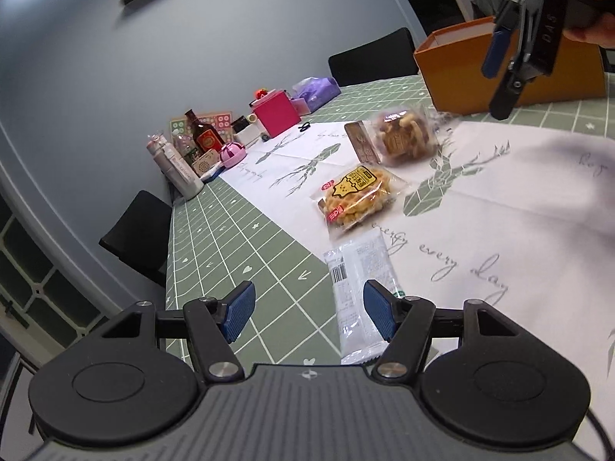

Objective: Organize snacks
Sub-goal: 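Withdraw both tools from the box back over the table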

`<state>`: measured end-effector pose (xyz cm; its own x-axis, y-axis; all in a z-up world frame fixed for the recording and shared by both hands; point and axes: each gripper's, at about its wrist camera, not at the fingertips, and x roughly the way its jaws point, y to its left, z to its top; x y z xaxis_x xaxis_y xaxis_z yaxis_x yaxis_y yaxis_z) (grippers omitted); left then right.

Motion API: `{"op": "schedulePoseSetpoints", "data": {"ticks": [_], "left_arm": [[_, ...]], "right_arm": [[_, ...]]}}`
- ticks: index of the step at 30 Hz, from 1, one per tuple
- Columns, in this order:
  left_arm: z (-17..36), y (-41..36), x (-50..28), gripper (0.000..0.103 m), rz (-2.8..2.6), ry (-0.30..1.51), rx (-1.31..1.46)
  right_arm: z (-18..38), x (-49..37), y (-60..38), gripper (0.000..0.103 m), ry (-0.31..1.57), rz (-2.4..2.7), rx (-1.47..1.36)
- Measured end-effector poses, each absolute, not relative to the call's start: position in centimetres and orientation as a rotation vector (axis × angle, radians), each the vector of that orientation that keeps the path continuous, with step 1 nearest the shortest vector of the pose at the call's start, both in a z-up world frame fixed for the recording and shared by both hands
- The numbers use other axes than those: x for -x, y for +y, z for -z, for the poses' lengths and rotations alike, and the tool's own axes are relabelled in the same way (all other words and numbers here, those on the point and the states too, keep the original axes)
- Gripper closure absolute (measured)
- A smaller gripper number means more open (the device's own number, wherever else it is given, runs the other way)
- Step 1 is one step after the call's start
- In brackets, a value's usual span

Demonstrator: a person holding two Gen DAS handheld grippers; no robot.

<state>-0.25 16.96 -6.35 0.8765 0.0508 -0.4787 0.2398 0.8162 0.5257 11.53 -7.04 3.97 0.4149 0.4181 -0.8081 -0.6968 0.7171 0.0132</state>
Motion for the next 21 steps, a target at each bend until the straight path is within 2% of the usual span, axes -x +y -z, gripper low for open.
{"op": "schedulePoseSetpoints", "data": {"ticks": [11,18,21], "left_arm": [[8.1,17.9,-0.4,0.026,0.162,0.482,-0.727],[5.8,18.3,-1.1,0.026,0.111,0.394,-0.769],[4.1,17.6,-1.4,0.013,0.179,0.399,-0.701]], "right_arm": [[-2.2,-11.9,-4.4,0.014,0.928,-0.719,0.413],[-1.4,-13.0,-4.1,0.014,0.948,-0.698,0.42],[-1.3,-13.2,-3.7,0.014,0.945,-0.704,0.422]]}}
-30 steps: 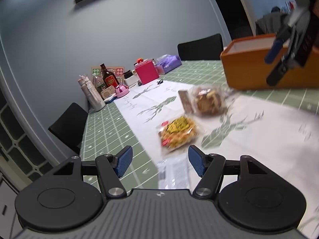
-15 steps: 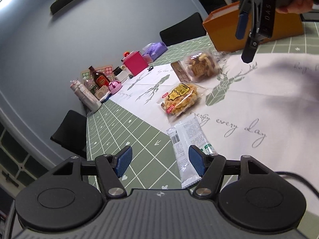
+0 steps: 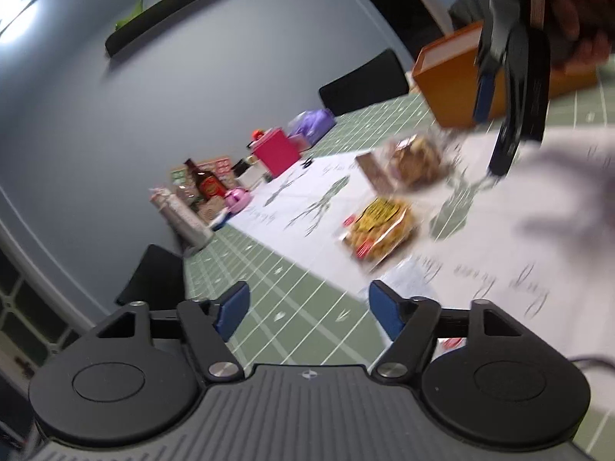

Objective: Organize snacks
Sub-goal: 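Withdraw both tools from the box back over the table, then grasp the white snack stick pack with the left tool while the right tool grasps the waffle pack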

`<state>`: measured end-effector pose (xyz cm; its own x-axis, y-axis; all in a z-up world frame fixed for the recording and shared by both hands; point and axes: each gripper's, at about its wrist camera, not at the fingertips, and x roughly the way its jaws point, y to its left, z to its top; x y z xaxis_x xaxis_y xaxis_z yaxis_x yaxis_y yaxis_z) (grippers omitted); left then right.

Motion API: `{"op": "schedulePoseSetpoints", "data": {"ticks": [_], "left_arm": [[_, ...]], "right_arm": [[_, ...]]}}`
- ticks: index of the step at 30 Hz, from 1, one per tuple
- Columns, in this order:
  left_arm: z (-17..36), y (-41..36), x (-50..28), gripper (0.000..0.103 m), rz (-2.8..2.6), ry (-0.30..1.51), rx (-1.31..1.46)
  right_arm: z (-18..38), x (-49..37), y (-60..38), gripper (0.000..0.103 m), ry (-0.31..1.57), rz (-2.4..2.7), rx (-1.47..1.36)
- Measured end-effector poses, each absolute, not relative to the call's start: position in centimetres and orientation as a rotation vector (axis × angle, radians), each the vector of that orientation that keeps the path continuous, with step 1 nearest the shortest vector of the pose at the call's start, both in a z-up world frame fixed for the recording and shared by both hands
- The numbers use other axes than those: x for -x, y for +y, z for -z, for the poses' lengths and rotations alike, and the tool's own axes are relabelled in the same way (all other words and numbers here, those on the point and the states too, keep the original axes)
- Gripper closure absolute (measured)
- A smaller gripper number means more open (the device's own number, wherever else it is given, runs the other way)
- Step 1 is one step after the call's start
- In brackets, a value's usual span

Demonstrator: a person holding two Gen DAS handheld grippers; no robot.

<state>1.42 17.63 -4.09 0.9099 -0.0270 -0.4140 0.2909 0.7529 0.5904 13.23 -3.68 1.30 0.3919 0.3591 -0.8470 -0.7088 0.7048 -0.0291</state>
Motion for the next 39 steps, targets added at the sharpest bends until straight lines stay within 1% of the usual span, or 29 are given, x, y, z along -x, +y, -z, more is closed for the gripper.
{"op": "schedulePoseSetpoints", "data": {"ticks": [3,9,14,17,24,33,35,38,39], "left_arm": [[3.7,16.7,-2.5,0.013,0.221,0.462,-0.642],[4.9,16.3,-4.0,0.013,0.225,0.575,-0.579],[6.0,16.0,-4.1,0.013,0.223,0.57,-0.605],[6.7,15.2,-4.7,0.013,0.242,0.601,-0.611],[8.4,15.3,-7.3,0.011,0.269,0.818,-0.456],[8.3,17.7,-9.3,0.012,0.202,0.95,-0.172],[8.2,18.2,-9.9,0.013,0.16,0.982,-0.096],[7.9,17.9,-10.2,0.02,0.121,0.998,-0.076],[7.9,17.8,-10.3,0.023,0.115,0.999,-0.072]], "right_arm": [[-1.1,-13.5,-3.2,0.014,0.939,-0.705,0.428],[-0.5,-13.9,-2.7,0.014,0.946,-0.717,0.429],[0.1,-14.3,-2.5,0.014,0.949,-0.729,0.428],[0.6,-14.8,-2.2,0.014,0.956,-0.73,0.421],[1.3,-15.5,-1.9,0.014,0.965,-0.736,0.406],[1.6,-16.2,-2.1,0.014,0.962,-0.742,0.381],[1.5,-16.2,-1.9,0.015,0.954,-0.748,0.381],[1.5,-16.2,-1.4,0.015,0.937,-0.76,0.382],[1.5,-16.2,-1.3,0.015,0.931,-0.765,0.382]]}}
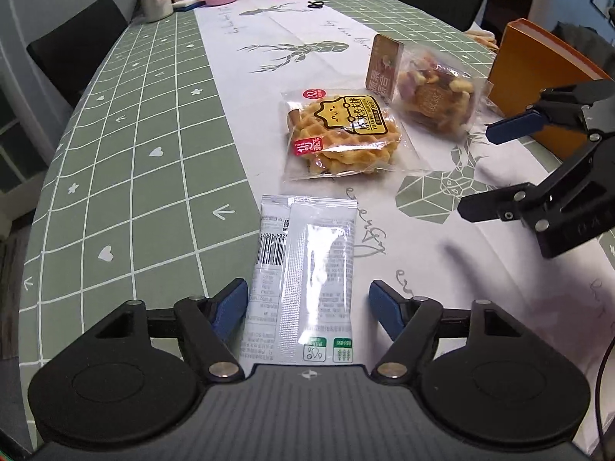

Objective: Organize snacks
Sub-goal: 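Grasp the white snack stick pack with the left tool while the right tool grasps the waffle pack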

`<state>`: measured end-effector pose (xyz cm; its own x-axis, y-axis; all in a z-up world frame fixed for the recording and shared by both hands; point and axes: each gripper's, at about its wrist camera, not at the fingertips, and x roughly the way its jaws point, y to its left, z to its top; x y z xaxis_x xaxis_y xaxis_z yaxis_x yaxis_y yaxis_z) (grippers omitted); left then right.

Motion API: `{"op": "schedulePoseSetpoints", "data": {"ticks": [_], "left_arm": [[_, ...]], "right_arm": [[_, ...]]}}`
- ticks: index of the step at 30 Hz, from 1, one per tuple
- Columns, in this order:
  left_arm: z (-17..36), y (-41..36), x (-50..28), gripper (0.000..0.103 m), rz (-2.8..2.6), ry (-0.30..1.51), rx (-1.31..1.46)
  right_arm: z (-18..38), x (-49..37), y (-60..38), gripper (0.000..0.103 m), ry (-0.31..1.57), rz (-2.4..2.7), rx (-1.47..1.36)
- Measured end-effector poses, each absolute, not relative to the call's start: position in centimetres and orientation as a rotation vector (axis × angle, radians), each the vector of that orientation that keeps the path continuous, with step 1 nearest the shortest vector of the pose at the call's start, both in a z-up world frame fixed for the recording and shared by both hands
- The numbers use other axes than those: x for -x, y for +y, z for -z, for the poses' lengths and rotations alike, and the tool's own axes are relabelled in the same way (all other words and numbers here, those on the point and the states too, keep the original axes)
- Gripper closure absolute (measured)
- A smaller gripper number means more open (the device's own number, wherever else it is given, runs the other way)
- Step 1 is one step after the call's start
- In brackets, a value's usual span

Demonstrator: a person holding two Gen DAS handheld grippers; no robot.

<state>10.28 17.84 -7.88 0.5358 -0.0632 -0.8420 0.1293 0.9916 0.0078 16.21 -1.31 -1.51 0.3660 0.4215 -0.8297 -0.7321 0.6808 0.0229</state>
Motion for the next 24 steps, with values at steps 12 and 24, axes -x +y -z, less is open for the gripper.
{"op": "schedulePoseSetpoints", "data": {"ticks": [12,24], "left_arm": [[7.6,18.1,-10.7,0.044,0.041,0.977,0.019],[7.6,18.2,-10.5,0.046,0.021,0.955,0.042]], "right_arm": [[2.3,-16.8,1.1,0.027,0.856,-0.768,0.366],[3.4,-17.7,1.7,0.08,0.855,-0.768,0.268]]}}
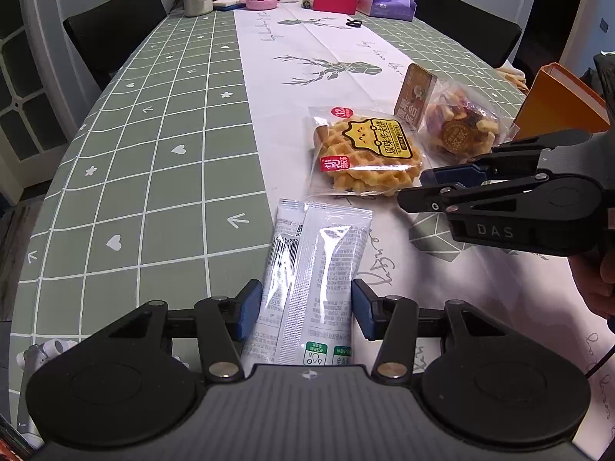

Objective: Organize snacks
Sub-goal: 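Grasp the white snack stick pack with the left tool while the right tool grasps the waffle pack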

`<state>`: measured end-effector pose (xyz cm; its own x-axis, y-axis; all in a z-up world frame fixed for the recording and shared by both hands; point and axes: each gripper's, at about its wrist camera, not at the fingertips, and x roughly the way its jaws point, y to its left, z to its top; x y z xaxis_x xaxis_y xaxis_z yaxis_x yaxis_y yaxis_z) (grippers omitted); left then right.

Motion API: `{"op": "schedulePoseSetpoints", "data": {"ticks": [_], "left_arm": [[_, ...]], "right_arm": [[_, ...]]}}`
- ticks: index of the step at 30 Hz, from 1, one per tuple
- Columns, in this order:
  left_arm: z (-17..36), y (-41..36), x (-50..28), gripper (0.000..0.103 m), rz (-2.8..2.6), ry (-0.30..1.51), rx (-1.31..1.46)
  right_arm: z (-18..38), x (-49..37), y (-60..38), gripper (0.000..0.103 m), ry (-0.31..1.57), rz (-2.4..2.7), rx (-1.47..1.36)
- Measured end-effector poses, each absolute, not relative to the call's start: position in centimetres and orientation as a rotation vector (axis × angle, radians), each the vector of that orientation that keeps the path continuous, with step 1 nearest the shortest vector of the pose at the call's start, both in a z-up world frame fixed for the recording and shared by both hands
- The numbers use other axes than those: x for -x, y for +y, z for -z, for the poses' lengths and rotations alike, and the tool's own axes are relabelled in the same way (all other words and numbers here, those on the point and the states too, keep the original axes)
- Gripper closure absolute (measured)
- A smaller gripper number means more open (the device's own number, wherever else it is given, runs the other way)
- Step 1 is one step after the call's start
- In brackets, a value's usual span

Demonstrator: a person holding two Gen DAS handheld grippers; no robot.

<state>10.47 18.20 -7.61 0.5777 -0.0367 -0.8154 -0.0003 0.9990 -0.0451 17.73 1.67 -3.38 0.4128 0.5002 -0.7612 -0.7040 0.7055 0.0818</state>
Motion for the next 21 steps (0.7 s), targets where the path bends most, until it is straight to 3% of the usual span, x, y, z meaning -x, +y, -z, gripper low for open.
{"op": "schedulePoseSetpoints", "data": {"ticks": [2,5,12,15,16,18,19,20,21], "left_arm": [[7.6,18.1,-10.4,0.046,0.022,0.954,0.036],[7.6,17.9,-10.3,0.046,0.01,0.958,0.017],[7.5,17.4,-9.8,0.046,0.022,0.96,0.025],[7.5,17.0,-9.6,0.046,0.038,0.962,0.029],[7.5,16.9,-9.6,0.046,0.042,0.962,0.027],[7.6,16.7,-9.5,0.046,0.045,0.962,0.021],[7.6,16.6,-9.5,0.046,0.046,0.962,0.021],[7.6,16.6,-9.5,0.046,0.047,0.962,0.022],[7.6,16.6,-9.6,0.046,0.048,0.962,0.023]], "right_arm": [[3.2,-17.3,1.4,0.09,0.854,-0.772,0.284],[2.8,-16.5,0.2,0.095,0.881,-0.786,0.276],[1.9,-13.4,-3.6,0.098,0.904,-0.821,0.345],[1.5,-12.4,-5.5,0.095,0.897,-0.796,0.388],[1.4,-12.2,-6.1,0.089,0.898,-0.787,0.394],[1.3,-11.4,-7.2,0.063,0.908,-0.776,0.392],[1.2,-10.9,-7.7,0.043,0.906,-0.763,0.38],[1.1,-10.4,-8.0,0.033,0.903,-0.756,0.361],[1.0,-10.1,-8.2,0.031,0.903,-0.753,0.342]]}}
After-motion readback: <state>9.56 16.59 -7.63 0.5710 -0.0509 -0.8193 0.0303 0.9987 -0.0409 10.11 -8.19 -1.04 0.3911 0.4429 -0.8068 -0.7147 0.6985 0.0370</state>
